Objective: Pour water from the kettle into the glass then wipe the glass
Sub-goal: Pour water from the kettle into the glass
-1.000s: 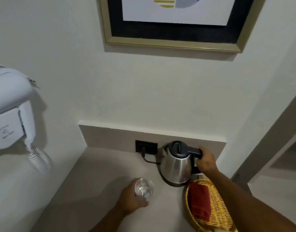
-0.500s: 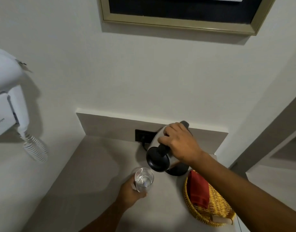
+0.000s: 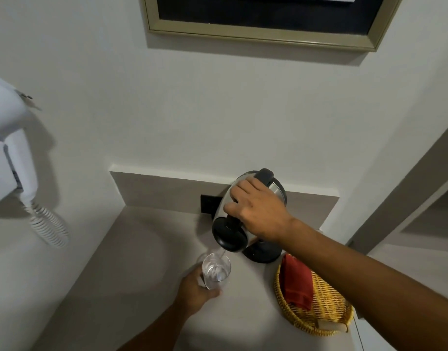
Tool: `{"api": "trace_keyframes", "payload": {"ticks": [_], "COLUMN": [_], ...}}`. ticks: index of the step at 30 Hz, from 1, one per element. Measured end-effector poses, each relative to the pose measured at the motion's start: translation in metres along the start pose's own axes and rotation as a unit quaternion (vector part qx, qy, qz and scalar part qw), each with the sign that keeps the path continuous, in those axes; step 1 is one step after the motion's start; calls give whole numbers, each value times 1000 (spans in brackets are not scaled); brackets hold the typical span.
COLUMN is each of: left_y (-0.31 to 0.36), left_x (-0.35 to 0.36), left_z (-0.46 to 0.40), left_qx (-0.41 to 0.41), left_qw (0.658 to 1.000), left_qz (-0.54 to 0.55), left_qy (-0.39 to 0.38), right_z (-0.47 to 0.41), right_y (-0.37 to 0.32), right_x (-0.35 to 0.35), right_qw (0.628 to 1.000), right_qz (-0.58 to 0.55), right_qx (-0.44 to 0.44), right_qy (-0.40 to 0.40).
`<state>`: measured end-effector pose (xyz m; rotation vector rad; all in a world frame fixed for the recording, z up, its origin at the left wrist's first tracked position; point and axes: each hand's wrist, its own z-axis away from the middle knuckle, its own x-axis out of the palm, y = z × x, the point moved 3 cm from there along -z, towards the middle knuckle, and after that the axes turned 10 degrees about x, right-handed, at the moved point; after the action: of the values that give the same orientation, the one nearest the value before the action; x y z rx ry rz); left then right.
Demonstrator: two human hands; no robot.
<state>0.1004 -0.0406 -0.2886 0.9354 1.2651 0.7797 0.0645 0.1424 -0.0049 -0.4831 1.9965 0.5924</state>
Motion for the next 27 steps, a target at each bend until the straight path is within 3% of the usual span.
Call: {"api": "trace_keyframes", "payload": {"ticks": [27], "left_y": [-17], "left_x": [4], "left_z": [-3], "left_qx": [6], "left_qw": [1000], "left_qz": [3], "left_qy": [-2], "right_z": [-13], "right_y": [-1], "right_x": [-34], "right_qw": [996], "right_qz": [73], "right_qx": [-43], "right_qy": [36]}}
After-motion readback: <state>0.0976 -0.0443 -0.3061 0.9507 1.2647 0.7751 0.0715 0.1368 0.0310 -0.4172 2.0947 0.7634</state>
